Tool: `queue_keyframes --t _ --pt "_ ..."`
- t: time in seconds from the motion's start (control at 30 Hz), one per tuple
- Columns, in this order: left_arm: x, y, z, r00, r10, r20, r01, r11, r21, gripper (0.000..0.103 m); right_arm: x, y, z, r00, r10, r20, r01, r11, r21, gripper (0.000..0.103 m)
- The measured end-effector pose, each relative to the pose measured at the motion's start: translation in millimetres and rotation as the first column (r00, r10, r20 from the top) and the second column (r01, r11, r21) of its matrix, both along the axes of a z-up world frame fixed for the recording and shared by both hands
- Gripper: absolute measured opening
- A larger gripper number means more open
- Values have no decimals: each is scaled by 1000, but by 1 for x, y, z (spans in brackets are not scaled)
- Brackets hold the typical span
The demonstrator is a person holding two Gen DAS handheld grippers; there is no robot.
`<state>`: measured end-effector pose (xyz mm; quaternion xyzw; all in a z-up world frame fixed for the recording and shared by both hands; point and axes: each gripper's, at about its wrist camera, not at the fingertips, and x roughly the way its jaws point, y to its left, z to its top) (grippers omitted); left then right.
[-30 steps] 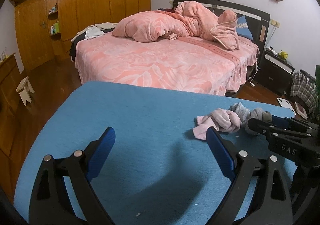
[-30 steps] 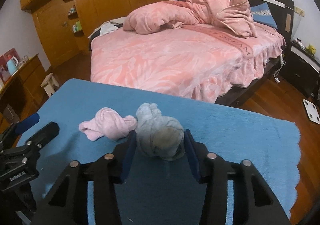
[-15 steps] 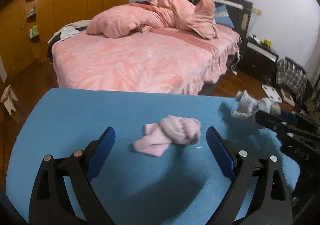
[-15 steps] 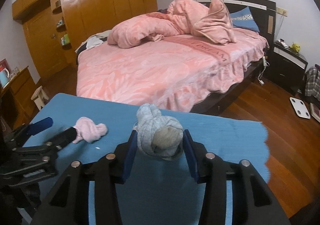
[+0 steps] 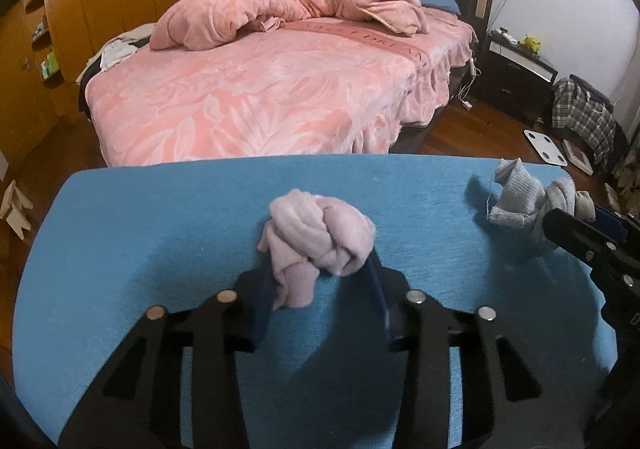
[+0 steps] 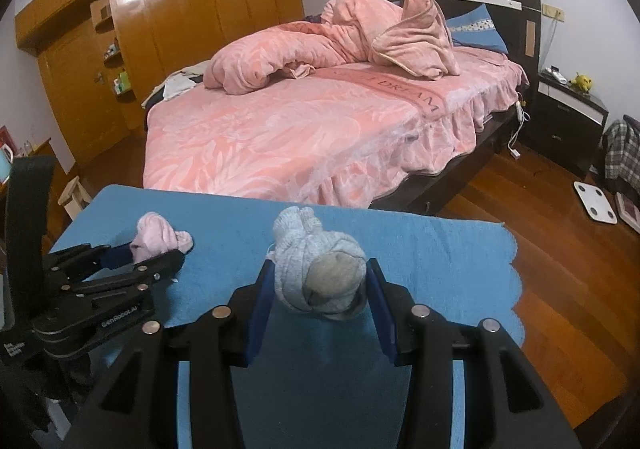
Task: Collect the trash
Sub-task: 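Grasp the grey sock ball with the right tool while the left tool grasps the pink sock, then carry both socks over the bin and open both tools to drop them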
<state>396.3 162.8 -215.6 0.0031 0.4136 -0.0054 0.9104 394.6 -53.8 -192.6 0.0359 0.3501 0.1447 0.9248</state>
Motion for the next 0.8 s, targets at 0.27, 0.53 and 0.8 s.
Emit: queue_keyframes --t 0.27,0.53,0.8 --pt "-26 -4 22 995 -15 98 19 999 -42 34 -25 1 12 1000 15 23 -15 1000 2 45" --pt "-72 -10 50 987 22 160 -10 997 -73 34 -54 -12 31 999 3 44 -5 999 52 45" --pt "-119 -16 75 979 44 197 -31 997 -68 34 -94 -31 57 997 -11 78 4 996 86 45"
